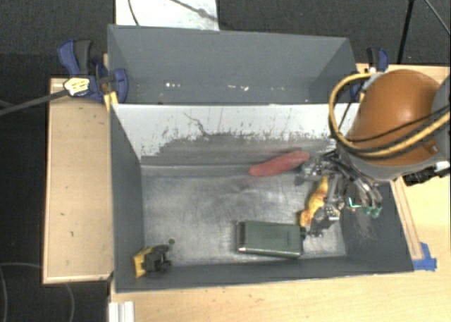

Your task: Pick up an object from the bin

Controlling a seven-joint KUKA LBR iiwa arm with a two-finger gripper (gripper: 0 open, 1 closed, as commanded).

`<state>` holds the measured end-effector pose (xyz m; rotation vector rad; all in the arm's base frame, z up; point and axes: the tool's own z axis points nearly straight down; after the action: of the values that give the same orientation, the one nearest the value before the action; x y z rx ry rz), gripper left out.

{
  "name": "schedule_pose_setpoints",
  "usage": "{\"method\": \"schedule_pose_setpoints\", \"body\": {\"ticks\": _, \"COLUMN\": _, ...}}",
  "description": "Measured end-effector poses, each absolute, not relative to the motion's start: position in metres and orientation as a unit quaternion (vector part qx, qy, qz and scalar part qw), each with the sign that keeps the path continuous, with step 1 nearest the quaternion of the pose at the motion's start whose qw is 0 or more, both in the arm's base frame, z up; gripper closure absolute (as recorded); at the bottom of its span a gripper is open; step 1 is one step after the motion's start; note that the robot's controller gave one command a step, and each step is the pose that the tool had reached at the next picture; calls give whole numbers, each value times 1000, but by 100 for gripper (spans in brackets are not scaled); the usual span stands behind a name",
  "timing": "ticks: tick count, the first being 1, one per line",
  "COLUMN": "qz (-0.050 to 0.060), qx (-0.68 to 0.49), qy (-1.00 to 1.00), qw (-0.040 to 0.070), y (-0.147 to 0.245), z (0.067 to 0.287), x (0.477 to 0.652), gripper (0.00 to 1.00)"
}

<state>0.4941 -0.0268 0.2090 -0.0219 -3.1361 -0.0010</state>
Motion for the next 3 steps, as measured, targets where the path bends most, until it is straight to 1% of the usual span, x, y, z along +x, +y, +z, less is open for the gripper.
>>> {"method": "schedule_pose_setpoints", "body": {"ticks": 1, "qz": 0, "qx": -6, "qy": -1000, "qw": -2, "y": -27, "z": 213, "x": 496, "gripper": 0}}
{"method": "schedule_pose_setpoints", "body": {"ticks": 2, "qz": 1, "qx": 20, "qy": -1000, "qw": -5, "y": -71, "z": 150, "x": 505, "gripper": 0}}
{"method": "schedule_pose_setpoints", "body": {"ticks": 3, "qz": 1, "qx": 39, "qy": -999, "qw": -3, "y": -114, "z": 70, "x": 541, "gripper": 0}}
